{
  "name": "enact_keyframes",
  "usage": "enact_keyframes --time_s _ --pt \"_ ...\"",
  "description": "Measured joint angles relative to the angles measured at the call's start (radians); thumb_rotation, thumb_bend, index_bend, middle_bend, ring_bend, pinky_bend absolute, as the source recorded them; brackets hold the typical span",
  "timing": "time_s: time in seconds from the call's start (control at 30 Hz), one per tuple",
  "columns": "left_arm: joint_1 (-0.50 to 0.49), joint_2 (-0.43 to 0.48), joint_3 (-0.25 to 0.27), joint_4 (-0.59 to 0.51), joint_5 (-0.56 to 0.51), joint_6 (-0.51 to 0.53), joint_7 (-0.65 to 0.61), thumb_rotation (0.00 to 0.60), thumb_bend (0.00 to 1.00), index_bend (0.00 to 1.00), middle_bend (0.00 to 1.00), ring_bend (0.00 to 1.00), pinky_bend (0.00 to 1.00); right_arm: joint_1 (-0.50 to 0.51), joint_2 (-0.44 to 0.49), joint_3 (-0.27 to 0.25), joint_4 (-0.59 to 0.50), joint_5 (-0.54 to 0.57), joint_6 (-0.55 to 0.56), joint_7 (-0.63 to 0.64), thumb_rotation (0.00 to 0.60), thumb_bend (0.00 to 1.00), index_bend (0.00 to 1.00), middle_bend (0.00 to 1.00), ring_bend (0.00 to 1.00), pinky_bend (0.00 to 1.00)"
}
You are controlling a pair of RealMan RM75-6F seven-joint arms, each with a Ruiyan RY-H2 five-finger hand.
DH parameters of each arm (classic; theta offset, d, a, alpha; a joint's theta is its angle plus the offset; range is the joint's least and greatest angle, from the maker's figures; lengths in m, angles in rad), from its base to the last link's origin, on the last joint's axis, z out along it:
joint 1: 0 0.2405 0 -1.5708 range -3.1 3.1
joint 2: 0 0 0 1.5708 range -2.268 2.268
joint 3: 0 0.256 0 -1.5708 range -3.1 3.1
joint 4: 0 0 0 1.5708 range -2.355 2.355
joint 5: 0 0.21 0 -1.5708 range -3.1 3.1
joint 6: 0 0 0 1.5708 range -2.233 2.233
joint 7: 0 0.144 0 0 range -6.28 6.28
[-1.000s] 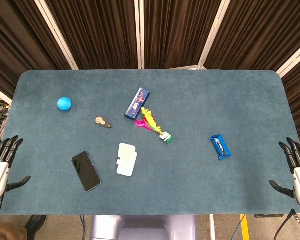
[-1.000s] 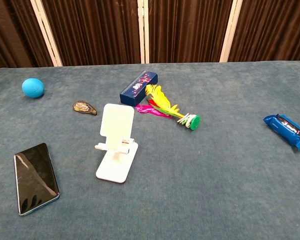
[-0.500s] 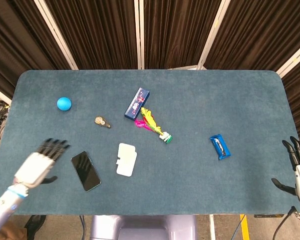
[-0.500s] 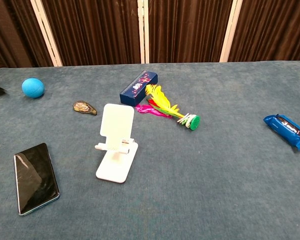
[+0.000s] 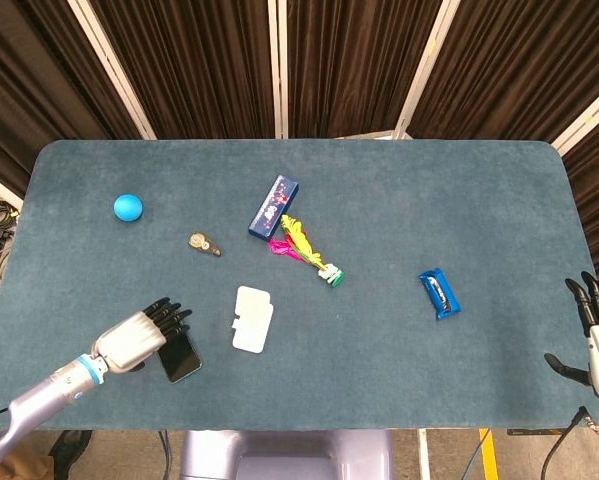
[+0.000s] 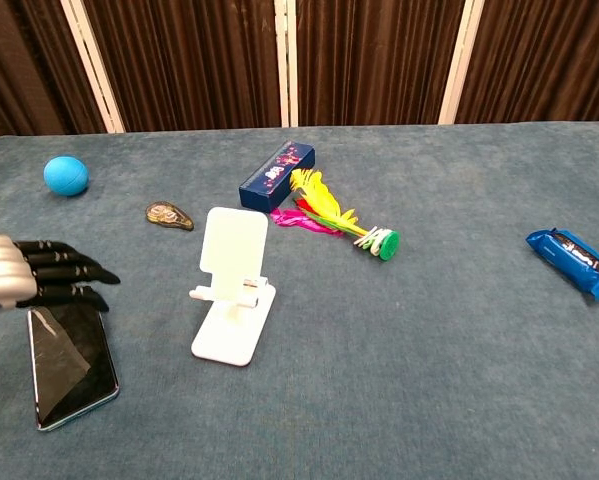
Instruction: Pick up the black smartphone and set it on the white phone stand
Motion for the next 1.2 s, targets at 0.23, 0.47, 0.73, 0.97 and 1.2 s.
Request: enact_keyframes --time_s 0.23,0.47,0.73,0.97,1.2 --pt "-0.03 -0.038 0.018 0.028 -0.001 -0.032 0.015 0.6 0.0 0.18 0.04 0.07 0.13 -0.001 0.001 0.002 0.001 0.006 -0.001 0.004 0.6 0.0 0.0 0.0 0.0 0.0" --pt "-0.037 -0.089 0.027 0.068 -0.015 -0.023 0.031 0.6 0.0 0.34 0.21 0.23 0.24 -0.002 0.005 0.003 0.005 0.007 -0.001 0.018 0.6 0.0 0.0 0.0 0.0 0.0" --pt "-0.036 -0.141 0.037 0.14 0.004 0.063 0.02 0.6 0.0 0.62 0.43 0.43 0.4 -0.002 0.007 0.003 0.006 0.006 -0.001 0.023 0.6 0.0 0.0 0.0 0.0 0.0" --pt "-0.034 -0.147 0.045 0.178 0.031 0.16 -0.007 0.6 0.0 0.63 0.44 0.44 0.41 -0.002 0.007 0.003 0.006 0.007 -0.004 0.025 0.6 0.0 0.0 0.0 0.0 0.0" --pt "-0.045 -0.132 0.033 0.249 0.099 0.318 0.001 0.6 0.0 0.68 0.46 0.45 0.42 0.0 0.005 0.004 0.006 0.011 -0.008 0.02 0.6 0.0 0.0 0.0 0.0 0.0"
